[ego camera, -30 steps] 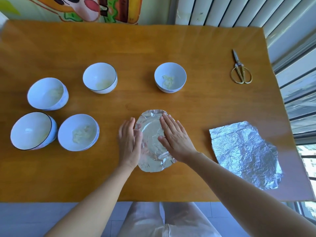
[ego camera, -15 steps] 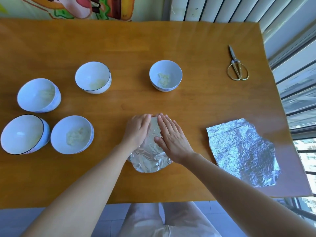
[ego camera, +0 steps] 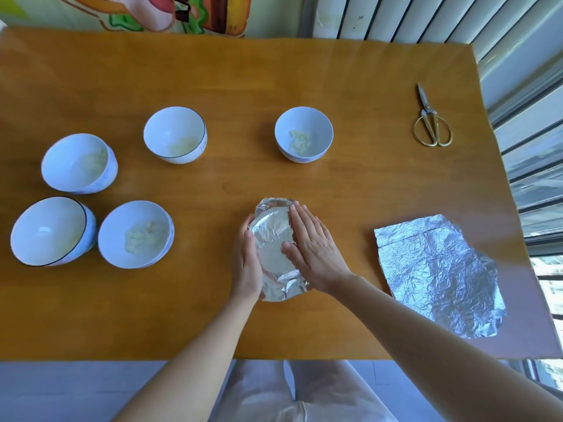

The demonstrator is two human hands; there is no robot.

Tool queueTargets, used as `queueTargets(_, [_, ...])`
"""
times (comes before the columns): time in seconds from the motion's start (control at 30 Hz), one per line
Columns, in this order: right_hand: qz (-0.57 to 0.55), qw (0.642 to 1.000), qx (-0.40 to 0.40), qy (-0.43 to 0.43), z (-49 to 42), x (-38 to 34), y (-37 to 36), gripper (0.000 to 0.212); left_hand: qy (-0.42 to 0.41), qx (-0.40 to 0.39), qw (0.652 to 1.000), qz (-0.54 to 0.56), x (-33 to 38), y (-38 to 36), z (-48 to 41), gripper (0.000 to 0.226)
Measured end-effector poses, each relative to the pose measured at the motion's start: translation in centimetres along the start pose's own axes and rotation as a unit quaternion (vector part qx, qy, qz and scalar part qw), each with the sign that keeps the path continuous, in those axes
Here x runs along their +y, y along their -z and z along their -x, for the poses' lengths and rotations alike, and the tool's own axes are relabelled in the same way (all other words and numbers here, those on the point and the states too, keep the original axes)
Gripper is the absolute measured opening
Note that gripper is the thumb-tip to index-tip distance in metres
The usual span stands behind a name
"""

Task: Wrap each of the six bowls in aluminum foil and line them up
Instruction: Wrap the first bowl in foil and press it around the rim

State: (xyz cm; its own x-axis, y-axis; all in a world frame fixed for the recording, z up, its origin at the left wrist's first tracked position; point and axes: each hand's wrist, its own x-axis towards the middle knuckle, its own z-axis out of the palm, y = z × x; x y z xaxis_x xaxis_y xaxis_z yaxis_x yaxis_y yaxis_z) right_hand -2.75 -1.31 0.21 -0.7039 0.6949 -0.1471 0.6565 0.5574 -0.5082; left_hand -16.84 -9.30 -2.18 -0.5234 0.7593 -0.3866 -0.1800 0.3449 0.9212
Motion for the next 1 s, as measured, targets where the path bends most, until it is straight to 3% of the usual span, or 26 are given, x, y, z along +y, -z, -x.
queueTargets(0.07, [-0.006, 1.0, 0.003, -0.004, 0.0, -0.1, 0.0, 0.072, 0.021, -0.012, 1.0, 0.007, -0.6, 0.7, -0.5, 0.064])
queueTargets(0.13, [-0.01, 1.0, 0.006, -0.007, 0.0, -0.1, 0.0, 0.072, 0.025, 0.032, 0.998, -0.042, -0.5, 1.7, -0.2, 0.074])
queueTargets(0.27, [-0.014, 1.0, 0.003, -0.005, 0.1, -0.1, 0.1, 0.072, -0.12, 0.118, 0.958, -0.233, 1.0, 3.1, 0.9, 0.069])
queueTargets(0.37, [-0.016, 1.0, 0.007, -0.006, 0.2, -0.1, 0.0, 0.072, -0.183, 0.041, 0.94, -0.284, 1.7, 2.3, 1.5, 0.063])
queueTargets(0.43, [-0.015, 1.0, 0.007, -0.007, 0.2, -0.2, 0.0, 0.072, -0.13, 0.001, 0.948, -0.292, 1.0, 1.7, 1.5, 0.071])
queueTargets(0.6, [0.0, 1.0, 0.002, -0.005, 0.3, -0.1, 0.0, 0.072, -0.081, 0.015, 0.949, -0.304, -0.8, 2.2, 2.0, 0.081])
queueTargets(0.7, [0.012, 1.0, 0.0, -0.006, 0.5, 0.1, -0.1, 0.072, -0.029, 0.075, 0.972, -0.219, -0.1, 2.8, 1.9, 0.07])
queueTargets(0.8, [0.013, 1.0, -0.006, -0.008, 0.6, 0.1, -0.2, 0.072, 0.09, 0.097, 0.983, -0.124, 2.7, 2.3, 0.9, 0.042])
queueTargets(0.87, [0.017, 1.0, -0.009, -0.009, 0.5, 0.0, -0.1, 0.072, 0.179, 0.101, 0.975, -0.078, 3.7, 1.9, -0.1, 0.03])
queueTargets(1.0, [0.025, 1.0, -0.014, -0.009, 0.6, 0.0, 0.0, 0.071, 0.28, 0.094, 0.955, 0.038, 3.8, 2.6, -1.2, 0.033])
